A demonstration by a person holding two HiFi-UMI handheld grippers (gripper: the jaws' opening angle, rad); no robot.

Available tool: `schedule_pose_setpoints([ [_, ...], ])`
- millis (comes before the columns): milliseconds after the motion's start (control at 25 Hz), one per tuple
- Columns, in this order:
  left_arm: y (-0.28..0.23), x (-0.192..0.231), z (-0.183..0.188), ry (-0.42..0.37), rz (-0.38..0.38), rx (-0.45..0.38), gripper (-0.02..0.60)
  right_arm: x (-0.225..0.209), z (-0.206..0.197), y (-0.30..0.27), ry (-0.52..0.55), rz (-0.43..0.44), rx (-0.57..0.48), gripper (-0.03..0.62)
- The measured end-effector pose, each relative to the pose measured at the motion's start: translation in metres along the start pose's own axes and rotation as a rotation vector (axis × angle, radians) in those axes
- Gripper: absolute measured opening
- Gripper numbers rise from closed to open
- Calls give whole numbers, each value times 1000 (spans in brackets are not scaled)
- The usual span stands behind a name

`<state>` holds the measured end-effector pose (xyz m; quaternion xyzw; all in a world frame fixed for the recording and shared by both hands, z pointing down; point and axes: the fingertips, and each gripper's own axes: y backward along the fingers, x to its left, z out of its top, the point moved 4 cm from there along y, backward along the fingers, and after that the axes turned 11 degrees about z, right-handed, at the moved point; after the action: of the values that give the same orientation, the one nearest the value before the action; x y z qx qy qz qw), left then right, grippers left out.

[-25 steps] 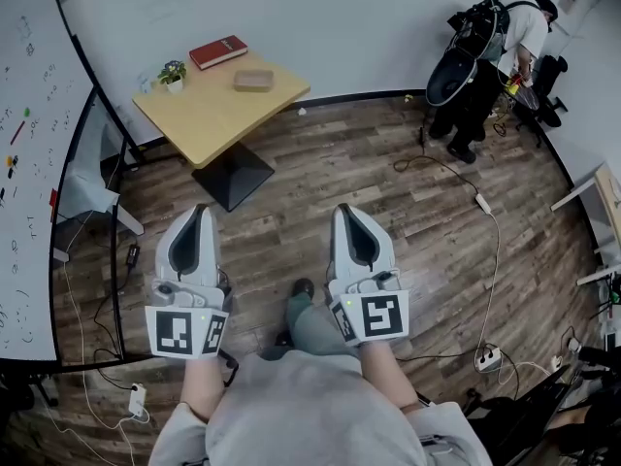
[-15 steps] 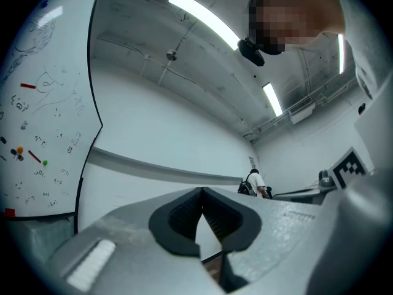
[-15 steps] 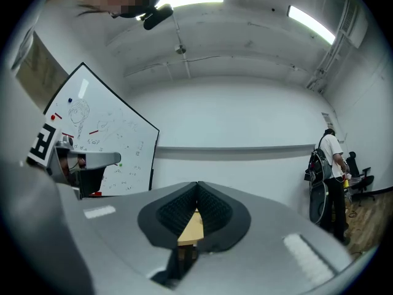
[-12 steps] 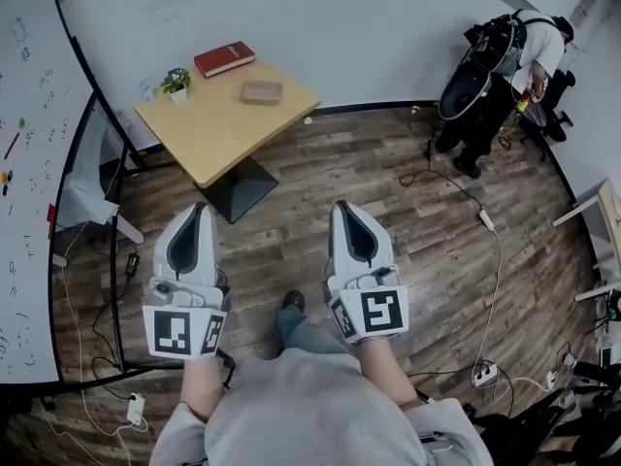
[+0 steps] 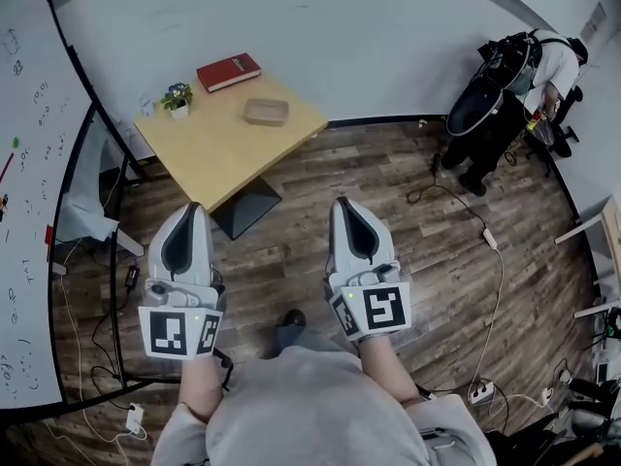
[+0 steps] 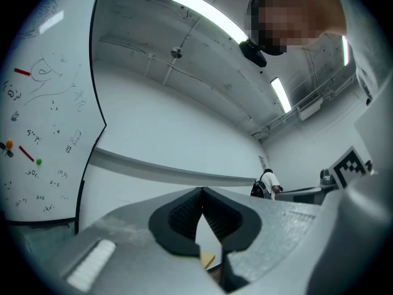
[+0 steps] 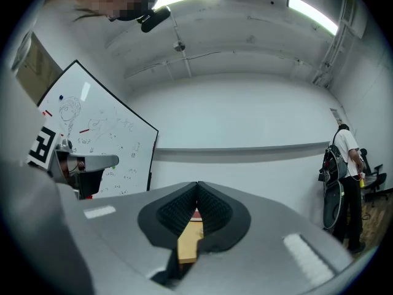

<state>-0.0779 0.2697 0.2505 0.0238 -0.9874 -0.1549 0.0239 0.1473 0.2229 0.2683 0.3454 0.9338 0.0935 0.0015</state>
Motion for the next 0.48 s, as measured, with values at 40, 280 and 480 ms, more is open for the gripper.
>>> schedule_pose_setpoints([
  [40, -6, 2, -1, 1, 3, -3, 5, -3, -1, -6, 1, 5, -3, 2],
  [280, -44, 5, -12, 1, -4, -9, 5, -24, -8, -38, 0, 20, -19, 2],
  [480, -73, 0, -19, -6, -15, -20, 5, -45, -13, -55, -1, 20, -24, 2],
])
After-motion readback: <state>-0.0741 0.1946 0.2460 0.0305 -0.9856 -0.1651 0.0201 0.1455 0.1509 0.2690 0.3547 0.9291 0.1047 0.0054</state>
